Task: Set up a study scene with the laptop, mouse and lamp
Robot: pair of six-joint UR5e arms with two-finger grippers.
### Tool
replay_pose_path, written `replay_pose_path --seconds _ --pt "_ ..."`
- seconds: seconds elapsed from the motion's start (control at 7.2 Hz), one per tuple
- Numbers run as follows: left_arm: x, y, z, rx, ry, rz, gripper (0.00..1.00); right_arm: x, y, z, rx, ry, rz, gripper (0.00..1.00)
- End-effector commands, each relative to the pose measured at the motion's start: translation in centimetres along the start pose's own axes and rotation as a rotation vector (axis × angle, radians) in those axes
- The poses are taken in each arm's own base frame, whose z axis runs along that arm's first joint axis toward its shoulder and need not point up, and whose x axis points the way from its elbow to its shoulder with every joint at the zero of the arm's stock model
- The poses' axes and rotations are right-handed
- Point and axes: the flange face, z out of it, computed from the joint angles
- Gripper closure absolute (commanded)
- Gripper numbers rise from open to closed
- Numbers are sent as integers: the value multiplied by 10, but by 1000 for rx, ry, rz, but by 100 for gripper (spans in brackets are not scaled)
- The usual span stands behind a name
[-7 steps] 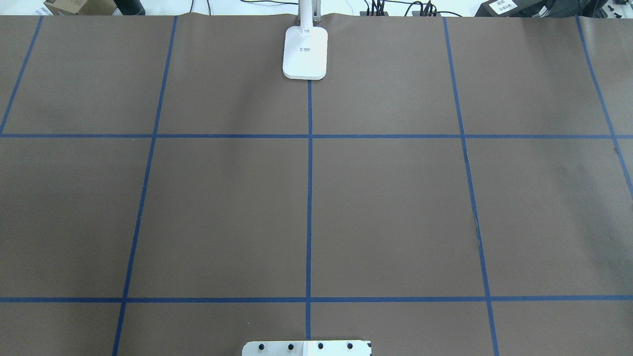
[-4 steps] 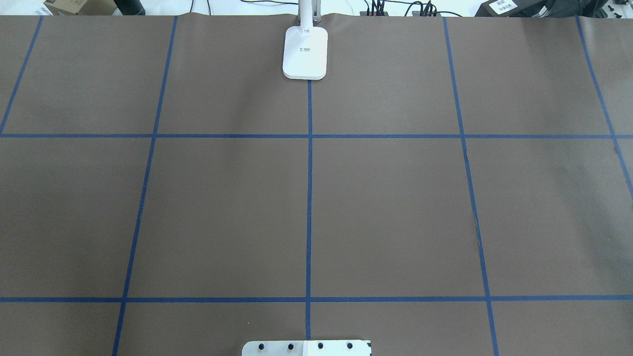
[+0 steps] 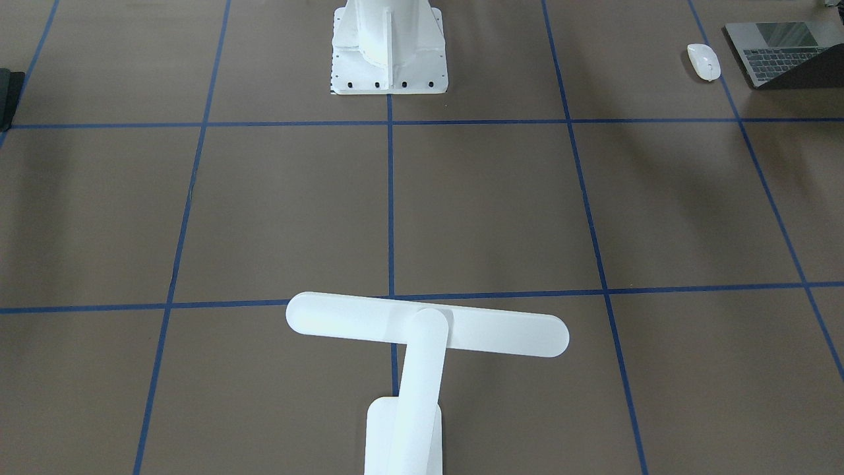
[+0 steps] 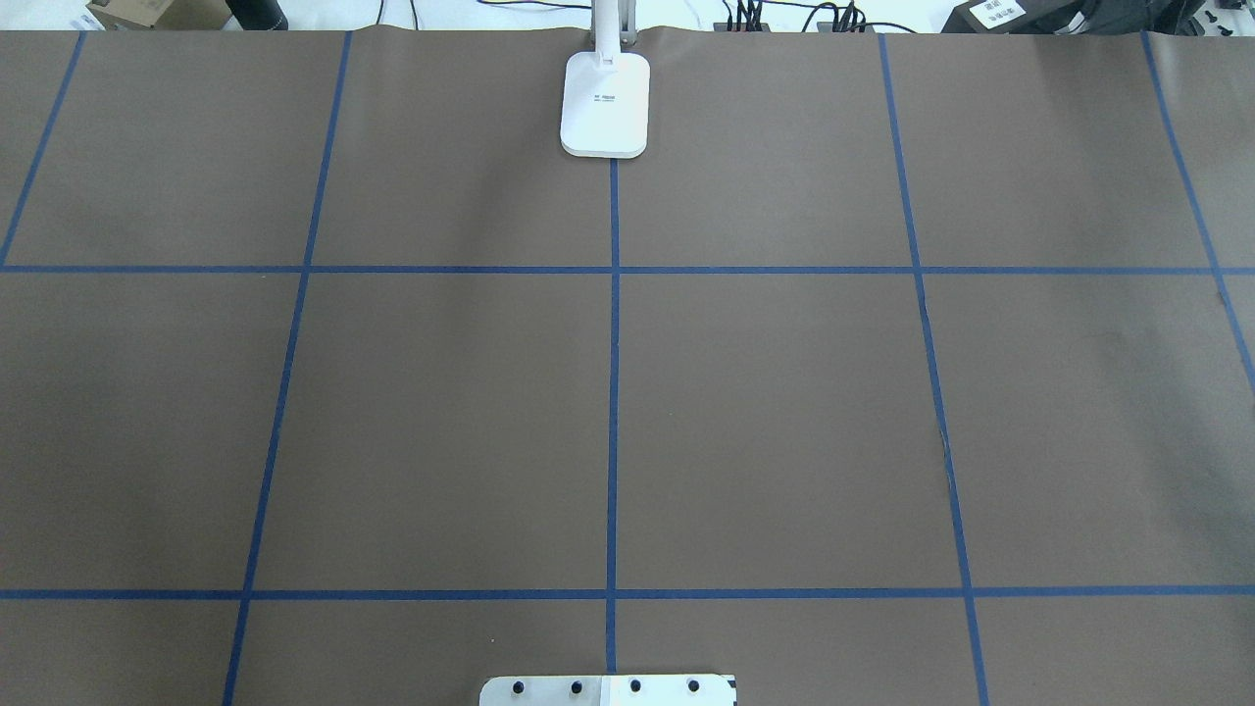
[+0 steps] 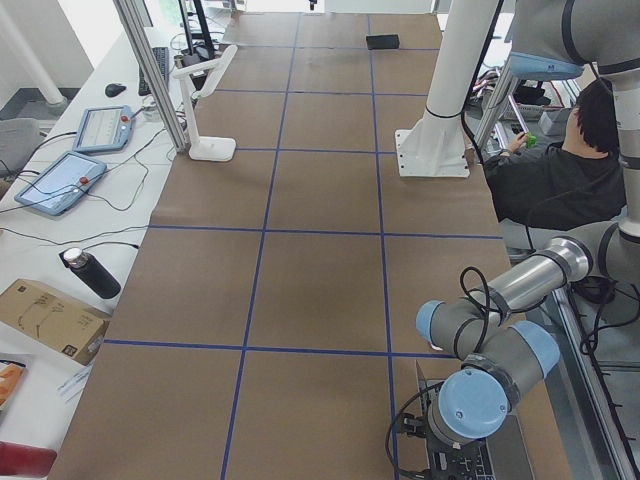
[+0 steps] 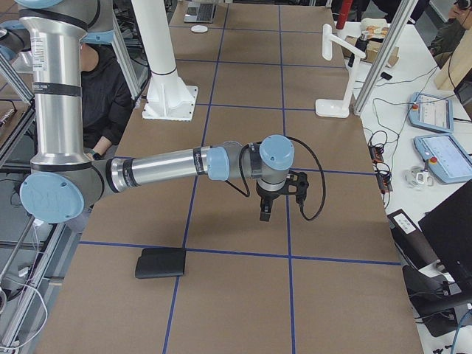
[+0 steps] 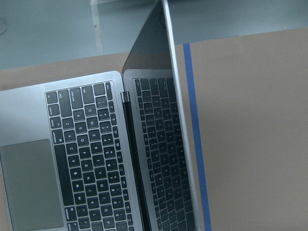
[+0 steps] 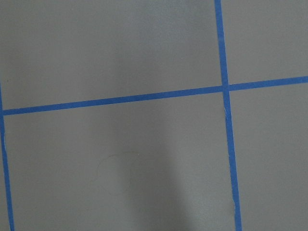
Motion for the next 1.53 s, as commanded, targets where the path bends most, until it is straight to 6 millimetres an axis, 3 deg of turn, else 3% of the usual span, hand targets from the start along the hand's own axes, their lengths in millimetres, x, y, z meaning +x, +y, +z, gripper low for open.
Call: replay_pose_path --seconds 0.0,0.28,0.42,0.69,0.97,1.25,1.39 --pt "-3 -6 9 -3 -2 -3 0 -2 2 -1 0 -11 -3 1" --pt "-4 -7 12 -11 -3 -3 0 -3 3 -2 0 -15 -4 1" --pt "-4 -7 12 -12 -2 -3 13 0 3 -2 -1 -16 2 1" --pt "-5 -6 12 -13 0 -2 50 3 7 1 -9 -22 10 1" --pt "-4 -5 9 -9 3 2 79 2 7 -2 -3 -27 9 1" --pt "0 1 1 -9 13 6 99 3 8 -3 -1 -29 11 1" --pt "1 6 -7 -1 23 11 100 3 7 -4 1 -29 10 1"
